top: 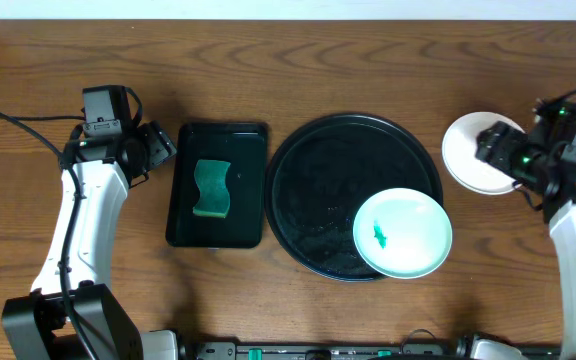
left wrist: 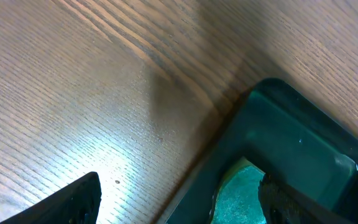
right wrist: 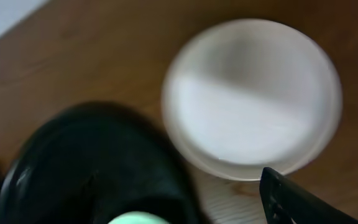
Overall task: Clean dirty plates on tray and stack at the side
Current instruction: 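Move the right gripper down to grip the pale green plate's rim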
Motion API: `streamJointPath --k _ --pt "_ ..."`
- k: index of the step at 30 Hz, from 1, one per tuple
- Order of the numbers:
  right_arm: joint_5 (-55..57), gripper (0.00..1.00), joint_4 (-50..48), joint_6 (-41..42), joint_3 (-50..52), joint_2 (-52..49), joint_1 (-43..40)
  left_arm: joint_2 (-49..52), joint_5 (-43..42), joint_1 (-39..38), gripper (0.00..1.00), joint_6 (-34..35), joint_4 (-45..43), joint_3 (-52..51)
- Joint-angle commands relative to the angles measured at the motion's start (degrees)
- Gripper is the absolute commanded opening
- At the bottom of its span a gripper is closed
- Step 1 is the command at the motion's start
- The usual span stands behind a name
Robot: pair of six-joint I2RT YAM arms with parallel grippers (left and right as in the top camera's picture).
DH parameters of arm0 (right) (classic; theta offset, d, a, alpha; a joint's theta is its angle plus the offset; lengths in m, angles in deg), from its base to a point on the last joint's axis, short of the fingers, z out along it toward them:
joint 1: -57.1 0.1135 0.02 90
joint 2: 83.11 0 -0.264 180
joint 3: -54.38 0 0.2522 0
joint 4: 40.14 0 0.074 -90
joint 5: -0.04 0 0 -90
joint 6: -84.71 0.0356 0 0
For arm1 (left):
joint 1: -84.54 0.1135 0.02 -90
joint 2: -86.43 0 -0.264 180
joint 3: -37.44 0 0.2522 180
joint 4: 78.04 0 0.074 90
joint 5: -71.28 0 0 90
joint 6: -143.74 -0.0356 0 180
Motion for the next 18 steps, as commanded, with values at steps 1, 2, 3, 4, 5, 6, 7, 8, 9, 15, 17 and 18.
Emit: streamJointPath --k 1,2,3,4,5,6,7,8,9,15,17,18 --pt "-2.0 0.78 2.5 -3.0 -0.1 4.0 5.4 -0.3 0.2 0.0 0.81 -0.1 0.2 0.8" --pt "-1.9 0.77 4.0 -3.0 -0.1 4.4 7.0 -0.3 0.2 0.0 0.81 -0.1 0.2 0.8" --pt "-1.9 0.77 5.8 -3.0 -0.1 4.5 8.4 -0.3 0.2 0.0 0.81 -0.1 0.2 0.9" --pt "-1.9 0.77 7.5 -3.5 -0.1 4.5 9.7 -0.3 0.2 0.0 0.81 -0.1 0.2 0.8" --pt "-1.6 0.76 9.2 -4.0 -0.1 4.2 10.9 -0.3 0.2 0.0 0.81 -0.1 0.2 0.8" --pt "0.0 0.76 11.9 -4.0 -0.1 3.7 12.6 -0.3 0.2 0.0 0.81 -0.1 0.2 0.8" --pt "1.2 0.76 13.2 -4.0 -0.1 3.4 13.5 -0.3 0.2 0.0 0.81 -0.1 0.2 0.8" --pt "3.1 0.76 15.0 -4.0 -0.1 3.0 14.9 -0.3 0.2 0.0 0.81 -0.1 0.2 0.8" --pt "4.4 0.76 16.3 -4.0 -0.1 2.7 15.8 -0.3 0.2 0.0 0.81 -0.1 0.2 0.8" --pt "5.6 0.76 20.4 -3.8 0.5 2.2 18.8 -0.3 0.2 0.0 0.81 -0.1 0.2 0.8" --pt "5.6 0.76 20.3 -3.3 1.4 2.1 18.9 -0.3 0.2 0.0 0.81 -0.1 0.2 0.9" --pt "5.6 0.76 20.1 -2.6 2.1 2.0 18.9 -0.3 0.2 0.0 0.81 -0.1 0.2 0.9"
